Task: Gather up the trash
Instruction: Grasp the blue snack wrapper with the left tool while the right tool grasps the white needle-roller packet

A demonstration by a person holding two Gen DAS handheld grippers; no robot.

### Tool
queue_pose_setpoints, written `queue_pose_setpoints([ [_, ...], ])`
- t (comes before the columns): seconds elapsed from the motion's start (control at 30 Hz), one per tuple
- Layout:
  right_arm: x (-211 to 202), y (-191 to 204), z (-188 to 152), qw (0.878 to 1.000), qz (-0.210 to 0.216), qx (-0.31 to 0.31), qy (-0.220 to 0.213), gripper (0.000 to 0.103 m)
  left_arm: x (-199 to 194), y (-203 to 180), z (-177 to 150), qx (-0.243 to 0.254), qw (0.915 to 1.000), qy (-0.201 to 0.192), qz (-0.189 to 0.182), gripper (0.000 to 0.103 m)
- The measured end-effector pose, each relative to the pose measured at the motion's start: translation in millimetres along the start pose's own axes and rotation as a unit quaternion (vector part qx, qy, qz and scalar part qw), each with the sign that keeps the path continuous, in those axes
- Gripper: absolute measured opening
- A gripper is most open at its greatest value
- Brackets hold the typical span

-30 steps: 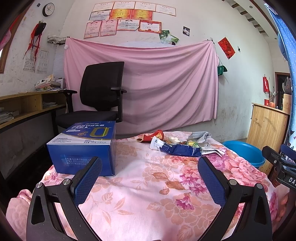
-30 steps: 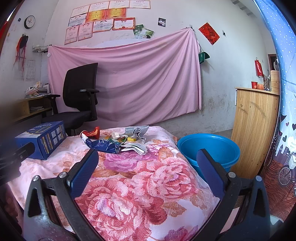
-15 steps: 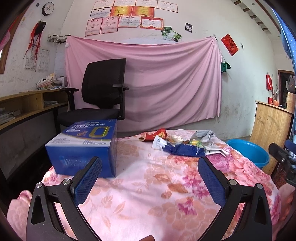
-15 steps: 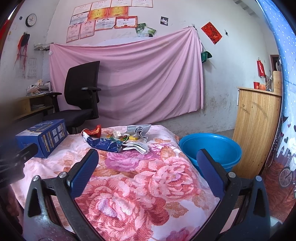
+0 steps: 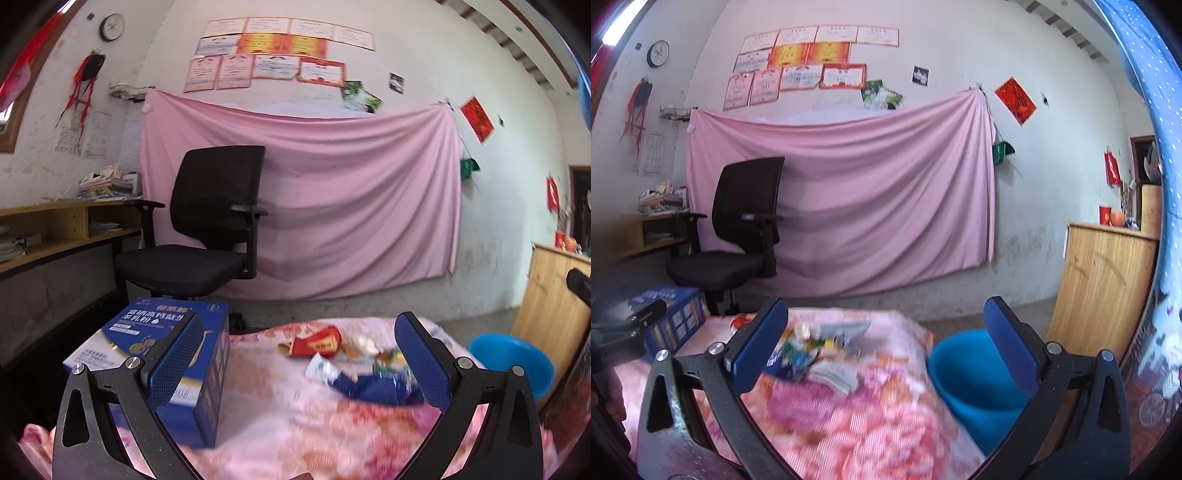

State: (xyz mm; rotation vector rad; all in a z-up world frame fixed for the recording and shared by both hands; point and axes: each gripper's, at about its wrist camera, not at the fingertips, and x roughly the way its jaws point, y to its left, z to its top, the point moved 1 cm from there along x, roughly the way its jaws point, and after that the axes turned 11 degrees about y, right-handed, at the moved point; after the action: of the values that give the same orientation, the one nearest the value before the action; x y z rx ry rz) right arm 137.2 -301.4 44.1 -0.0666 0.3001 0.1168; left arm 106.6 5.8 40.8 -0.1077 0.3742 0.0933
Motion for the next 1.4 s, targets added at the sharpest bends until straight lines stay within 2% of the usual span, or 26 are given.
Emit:
queue_pose_setpoints([
  [0.13, 27, 0, 18, 1.000, 0.021, -0.012, -0.006, 0.103, 22, -5, 13, -0.004, 0.9997, 0.013, 0.022, 0.101],
  [0.2, 47, -1, 24, 0.999, 0.034, -0.010, 0.006, 0.103, 39, -7, 15, -0.008, 0.9989, 0.038, 0.026, 0.101],
  [0.27, 71, -1, 28, 0.999, 0.039, -0.014, 0.035, 0.103, 59, -6, 13, -0.017, 0.9968, 0.074, 0.026, 0.101],
  [0.33, 90, -2, 26, 0.997, 0.033, -0.016, 0.067, 0.103, 74, -1, 9, -0.032, 0.9937, 0.107, 0.010, 0.101],
  [0.47, 132, -1, 7, 0.986, 0.048, -0.018, 0.159, 0.103, 104, 0, -1, -0.044, 0.9837, 0.174, -0.014, 0.099],
  [0.57, 158, 1, -12, 0.970, 0.074, -0.019, 0.229, 0.103, 119, -7, -7, -0.040, 0.9780, 0.202, -0.033, 0.089],
  [0.6, 164, 3, -16, 0.965, 0.087, -0.018, 0.246, 0.103, 124, -9, -8, -0.040, 0.9755, 0.213, -0.040, 0.081],
  [0.63, 170, 3, -21, 0.960, 0.100, -0.016, 0.261, 0.103, 130, -10, -10, -0.041, 0.9727, 0.223, -0.047, 0.069],
  [0.67, 176, 4, -26, 0.954, 0.114, -0.012, 0.277, 0.103, 137, -11, -12, -0.044, 0.9687, 0.238, -0.056, 0.064],
  [0.73, 182, 6, -33, 0.947, 0.126, -0.015, 0.295, 0.103, 149, -13, -17, -0.052, 0.9603, 0.265, -0.071, 0.051],
  [0.8, 188, 10, -39, 0.940, 0.135, -0.025, 0.312, 0.103, 160, -13, -20, -0.062, 0.9530, 0.285, -0.082, 0.047],
  [0.87, 192, 13, -43, 0.932, 0.146, -0.032, 0.329, 0.101, 169, -14, -23, -0.066, 0.9474, 0.302, -0.085, 0.038],
  [0.9, 195, 16, -44, 0.930, 0.150, -0.034, 0.334, 0.100, 173, -14, -24, -0.066, 0.9453, 0.308, -0.084, 0.029],
  [0.97, 199, 18, -46, 0.923, 0.163, -0.038, 0.346, 0.098, 180, -14, -29, -0.072, 0.9381, 0.327, -0.088, 0.026],
  [1.07, 209, 23, -48, 0.911, 0.189, -0.034, 0.365, 0.090, 179, -13, -29, -0.070, 0.9367, 0.332, -0.087, 0.023],
  [1.13, 216, 29, -52, 0.901, 0.205, -0.032, 0.382, 0.086, 179, -14, -30, -0.062, 0.9368, 0.334, -0.083, 0.016],
  [1.4, 210, 24, -54, 0.892, 0.229, -0.022, 0.389, 0.087, 176, -17, -29, -0.044, 0.9386, 0.331, -0.087, 0.011],
])
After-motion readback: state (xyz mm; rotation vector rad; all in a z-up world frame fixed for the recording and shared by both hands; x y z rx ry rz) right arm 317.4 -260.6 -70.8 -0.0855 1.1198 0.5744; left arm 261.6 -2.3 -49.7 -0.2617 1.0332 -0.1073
